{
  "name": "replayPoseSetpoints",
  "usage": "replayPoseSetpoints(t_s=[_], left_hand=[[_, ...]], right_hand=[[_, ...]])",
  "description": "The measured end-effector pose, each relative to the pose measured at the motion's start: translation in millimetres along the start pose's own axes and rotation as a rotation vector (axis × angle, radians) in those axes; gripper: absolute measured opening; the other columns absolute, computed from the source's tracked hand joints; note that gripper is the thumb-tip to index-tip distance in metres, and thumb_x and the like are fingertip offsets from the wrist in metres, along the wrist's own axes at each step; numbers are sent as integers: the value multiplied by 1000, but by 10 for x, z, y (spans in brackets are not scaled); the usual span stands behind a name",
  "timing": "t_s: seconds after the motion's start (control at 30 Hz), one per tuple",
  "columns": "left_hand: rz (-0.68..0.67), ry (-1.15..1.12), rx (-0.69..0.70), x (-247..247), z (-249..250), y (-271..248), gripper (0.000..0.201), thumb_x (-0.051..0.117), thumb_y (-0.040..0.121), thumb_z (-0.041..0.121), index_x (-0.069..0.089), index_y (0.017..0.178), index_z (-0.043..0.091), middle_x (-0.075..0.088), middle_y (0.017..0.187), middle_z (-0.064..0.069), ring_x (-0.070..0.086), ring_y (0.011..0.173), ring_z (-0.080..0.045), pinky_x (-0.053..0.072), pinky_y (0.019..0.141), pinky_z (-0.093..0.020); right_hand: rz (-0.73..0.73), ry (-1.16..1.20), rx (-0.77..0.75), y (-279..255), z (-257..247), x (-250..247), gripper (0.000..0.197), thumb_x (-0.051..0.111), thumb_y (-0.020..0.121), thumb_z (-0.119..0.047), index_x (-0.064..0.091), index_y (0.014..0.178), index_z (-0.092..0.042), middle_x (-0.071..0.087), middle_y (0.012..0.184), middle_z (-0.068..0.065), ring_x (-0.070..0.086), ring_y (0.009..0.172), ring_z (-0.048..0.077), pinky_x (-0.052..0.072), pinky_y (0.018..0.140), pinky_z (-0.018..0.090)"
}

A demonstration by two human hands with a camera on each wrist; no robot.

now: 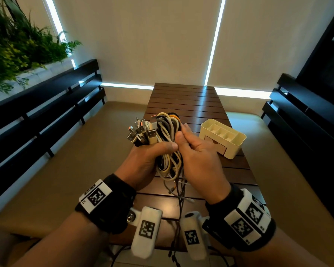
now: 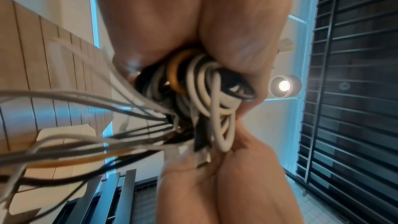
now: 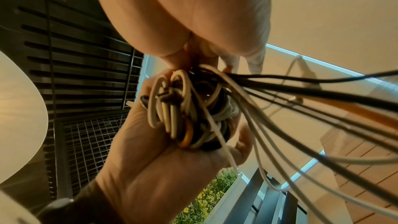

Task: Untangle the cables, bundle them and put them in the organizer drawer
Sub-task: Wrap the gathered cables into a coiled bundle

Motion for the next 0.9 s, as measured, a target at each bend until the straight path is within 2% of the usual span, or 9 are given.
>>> replayPoseSetpoints(t_s=[0.1,0.23,0.33,0.43,0.47,0.53,0.67,0.8,0.9], left_hand=[[-38,-4,2,-10,1,-1,44,72,74,13,63,115,-1,68,95,-21,69,83,-31,59,72,-42],[-62,0,2,8,-20,-11,25,66,78,3,65,102,-1,71,85,-15,71,77,-25,58,67,-34],[-73,29,-8,10,-27,-12,23,65,78,4,65,101,1,71,83,-13,71,76,-23,57,65,-32],[-100,110,-29,0,7,-4,33,73,75,11,68,107,4,71,90,-15,71,81,-24,58,69,-35],[-104,133,-30,-15,17,2,35,75,74,15,69,108,7,71,94,-15,70,84,-26,59,72,-37],[-118,144,-24,-13,36,0,38,75,75,18,69,112,11,70,102,-17,68,94,-30,58,80,-43],[-106,3,-17,40,21,-5,38,71,78,5,65,115,2,68,103,-23,68,94,-34,58,83,-49],[-91,-77,-5,113,-10,-43,27,62,80,0,70,105,5,70,92,-18,71,84,-28,60,72,-40],[-61,-128,-7,95,-25,-70,54,66,80,-2,52,132,-2,67,103,-25,71,92,-31,59,74,-40]], right_hand=[[-56,-36,23,2,-9,31,40,45,105,-25,48,144,-21,35,127,-39,17,149,1,22,121,24],[-148,-185,47,85,105,47,41,41,106,-32,55,141,-18,12,161,-23,4,151,1,15,126,41],[-178,-246,52,105,141,37,34,42,105,-34,67,123,-21,3,165,-17,2,153,6,12,125,49],[-198,-240,54,80,113,6,25,44,105,-32,68,103,-32,0,167,-12,1,145,-5,21,117,14],[-209,-251,56,70,94,-10,24,44,104,-33,69,106,-31,-1,167,-12,5,139,-10,22,101,-5],[-227,-273,77,68,63,-40,23,46,103,-36,67,110,-37,-1,167,-11,9,132,-9,20,74,-15],[-213,-124,121,82,8,-7,10,49,89,-53,57,91,-58,15,165,-13,12,148,0,28,91,0],[-179,-182,74,84,37,-23,38,42,91,-55,52,128,-52,8,166,-12,13,137,-8,28,110,17],[-193,-352,35,70,54,-26,47,37,96,-53,51,140,-40,-3,167,-11,9,145,0,20,106,14]])
Point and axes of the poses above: each hand's wrist, its own y-axis towards the middle knuckle, its own x-axis out of the palm, z = x × y, the point moved 7 cm from there along y, towards the middle knuckle
